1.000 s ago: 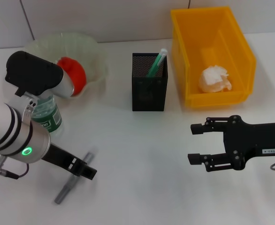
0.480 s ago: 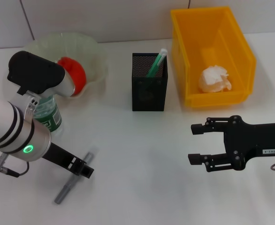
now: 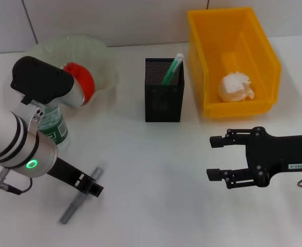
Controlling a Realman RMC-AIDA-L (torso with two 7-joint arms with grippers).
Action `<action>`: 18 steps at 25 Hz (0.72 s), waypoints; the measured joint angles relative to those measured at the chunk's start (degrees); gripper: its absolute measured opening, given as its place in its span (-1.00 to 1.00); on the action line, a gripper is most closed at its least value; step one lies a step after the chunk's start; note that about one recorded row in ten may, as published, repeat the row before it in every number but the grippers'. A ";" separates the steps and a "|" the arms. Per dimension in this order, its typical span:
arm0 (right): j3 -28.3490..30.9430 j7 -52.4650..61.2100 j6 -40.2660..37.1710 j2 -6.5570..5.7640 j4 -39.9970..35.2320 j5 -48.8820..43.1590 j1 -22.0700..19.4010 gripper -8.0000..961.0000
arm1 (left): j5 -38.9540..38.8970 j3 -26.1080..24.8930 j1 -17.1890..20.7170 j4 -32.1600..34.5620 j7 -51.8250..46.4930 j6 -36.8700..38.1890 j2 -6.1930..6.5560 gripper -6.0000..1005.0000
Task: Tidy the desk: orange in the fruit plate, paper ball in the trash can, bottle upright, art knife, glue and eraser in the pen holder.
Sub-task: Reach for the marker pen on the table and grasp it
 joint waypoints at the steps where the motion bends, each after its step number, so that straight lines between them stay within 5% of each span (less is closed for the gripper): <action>1: 0.00 0.00 0.00 0.00 0.00 0.00 0.00 0.60 | 0.00 0.00 0.00 0.00 0.05 -0.02 0.00 0.26; 18: 0.00 -0.08 0.54 0.00 0.01 0.00 0.20 0.60 | 2.77 0.89 0.00 0.10 0.85 -0.57 -0.03 0.26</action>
